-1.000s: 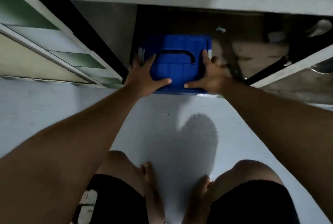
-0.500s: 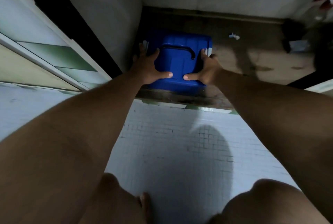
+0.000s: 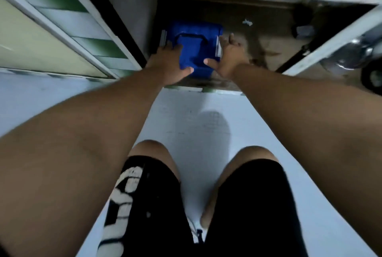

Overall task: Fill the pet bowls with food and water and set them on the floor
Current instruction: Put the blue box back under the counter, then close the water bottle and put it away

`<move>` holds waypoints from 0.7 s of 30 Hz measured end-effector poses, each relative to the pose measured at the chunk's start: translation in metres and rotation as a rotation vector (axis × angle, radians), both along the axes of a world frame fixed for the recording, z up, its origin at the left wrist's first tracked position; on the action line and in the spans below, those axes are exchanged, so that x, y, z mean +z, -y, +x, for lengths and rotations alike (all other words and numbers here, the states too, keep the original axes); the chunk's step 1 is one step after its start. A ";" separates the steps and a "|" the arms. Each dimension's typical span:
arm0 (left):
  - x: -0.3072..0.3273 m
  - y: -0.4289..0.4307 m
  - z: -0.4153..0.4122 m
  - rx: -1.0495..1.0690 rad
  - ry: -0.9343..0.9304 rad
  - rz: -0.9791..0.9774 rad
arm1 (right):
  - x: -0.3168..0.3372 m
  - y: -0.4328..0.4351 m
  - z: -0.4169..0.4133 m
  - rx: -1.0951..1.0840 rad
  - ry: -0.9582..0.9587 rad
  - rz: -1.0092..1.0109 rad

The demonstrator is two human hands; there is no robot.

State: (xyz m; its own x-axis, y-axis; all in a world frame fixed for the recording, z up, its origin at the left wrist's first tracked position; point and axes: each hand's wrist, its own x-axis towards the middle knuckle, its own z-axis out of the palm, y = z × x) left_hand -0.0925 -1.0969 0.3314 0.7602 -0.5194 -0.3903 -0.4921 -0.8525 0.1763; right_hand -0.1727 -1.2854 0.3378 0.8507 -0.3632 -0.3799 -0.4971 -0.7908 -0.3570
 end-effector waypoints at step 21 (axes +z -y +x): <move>0.465 0.066 -0.108 -0.217 0.101 -0.514 | 0.447 0.055 -0.173 -0.465 0.577 0.179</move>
